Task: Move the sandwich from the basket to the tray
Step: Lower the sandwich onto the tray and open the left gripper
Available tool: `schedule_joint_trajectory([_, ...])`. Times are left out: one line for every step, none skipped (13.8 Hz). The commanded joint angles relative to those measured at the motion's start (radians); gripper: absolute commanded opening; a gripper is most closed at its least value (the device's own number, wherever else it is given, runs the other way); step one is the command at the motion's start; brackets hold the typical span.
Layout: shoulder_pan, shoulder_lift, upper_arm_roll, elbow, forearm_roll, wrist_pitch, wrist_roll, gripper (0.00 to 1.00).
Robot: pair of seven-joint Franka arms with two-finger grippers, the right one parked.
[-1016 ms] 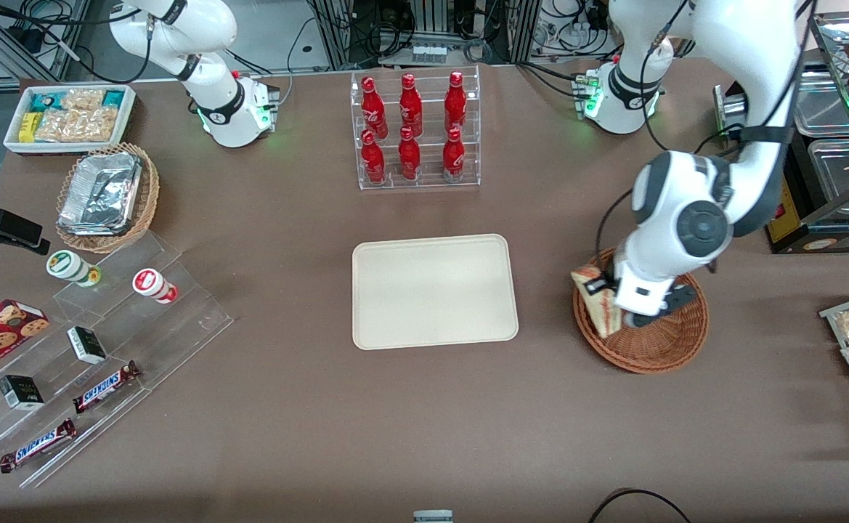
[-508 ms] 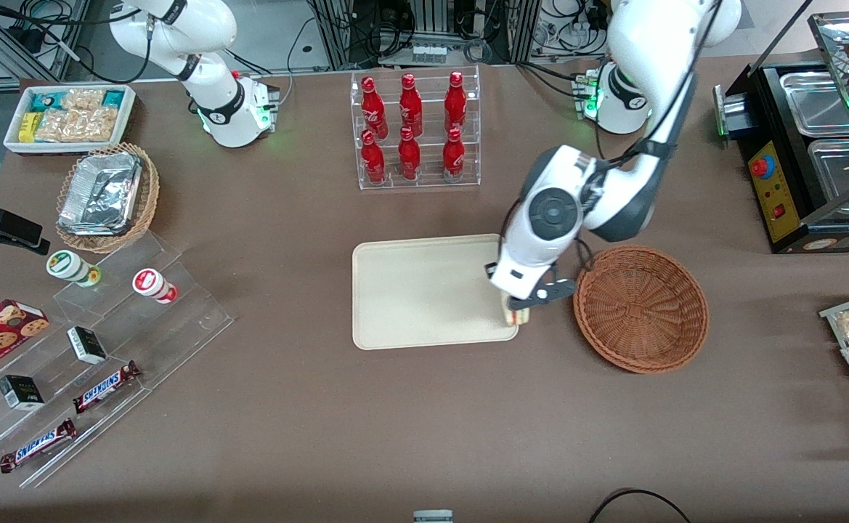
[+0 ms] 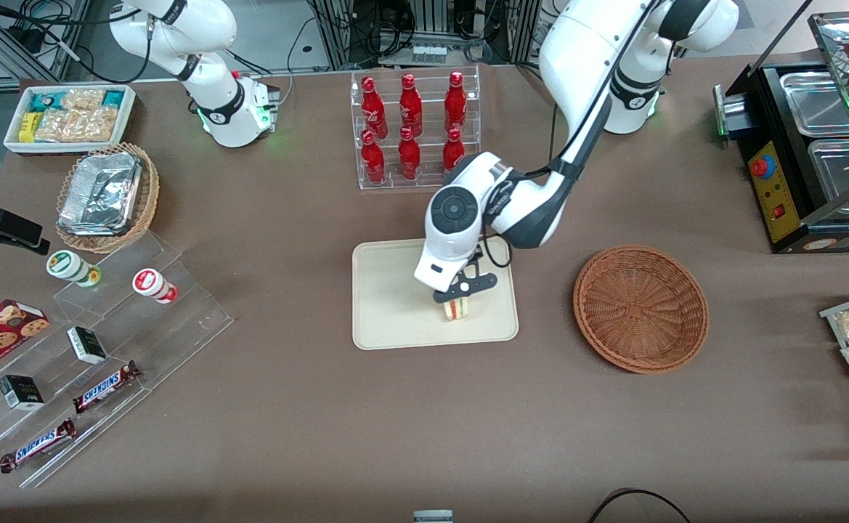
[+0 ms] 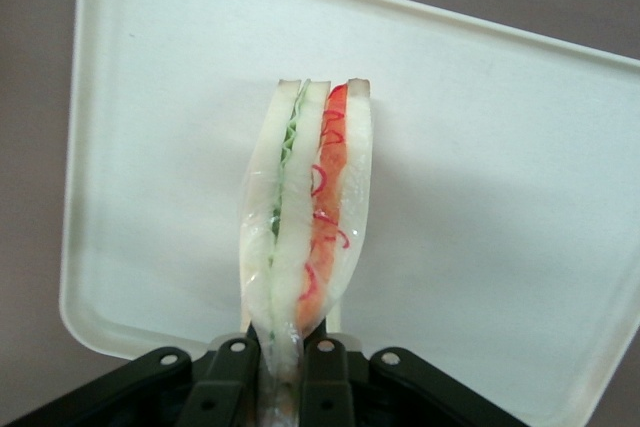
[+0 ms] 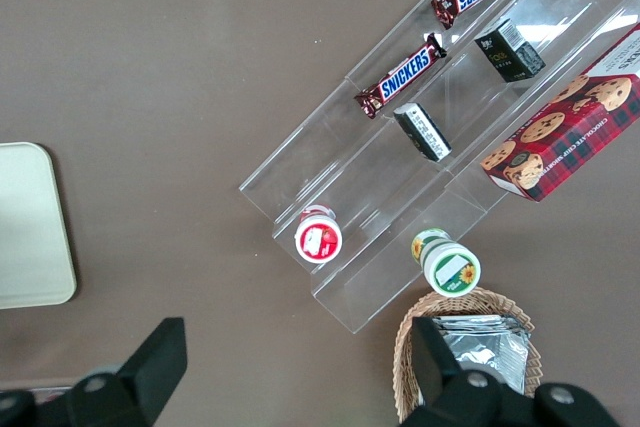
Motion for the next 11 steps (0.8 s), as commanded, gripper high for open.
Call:
schedule_joint_trajectory([-0.020,0.061,0.014,0.084,0.005,-0.012,-0.060,0.00])
schedule_joint_trajectory([-0.033,0.061,0.016,0.084,0.007,-0.012,-0.068,0.00])
schedule_joint_trajectory([-0.034,0.066,0.016,0.084,0.007,-0.009,-0.075,0.00])
schedule_joint_trajectory([-0.034,0.070,0.016,0.084,0.007,0.002,-0.083,0.00])
schedule_joint_trajectory([-0.036,0.072,0.016,0.082,0.007,0.016,-0.083,0.00])
schedule_joint_trajectory([-0.037,0.082,0.016,0.084,0.007,0.022,-0.087,0.00])
schedule_joint_trajectory([-0.037,0.089,0.016,0.084,0.008,0.027,-0.098,0.00])
schedule_joint_trajectory([-0.037,0.090,0.016,0.082,0.010,0.036,-0.098,0.15])
schedule_joint_trajectory([-0.037,0.096,0.016,0.081,0.011,0.045,-0.095,0.90])
schedule_joint_trajectory([-0.039,0.099,0.016,0.079,0.015,0.051,-0.097,1.00])
schedule_joint_trajectory([-0.040,0.101,0.016,0.081,0.013,0.051,-0.097,1.00])
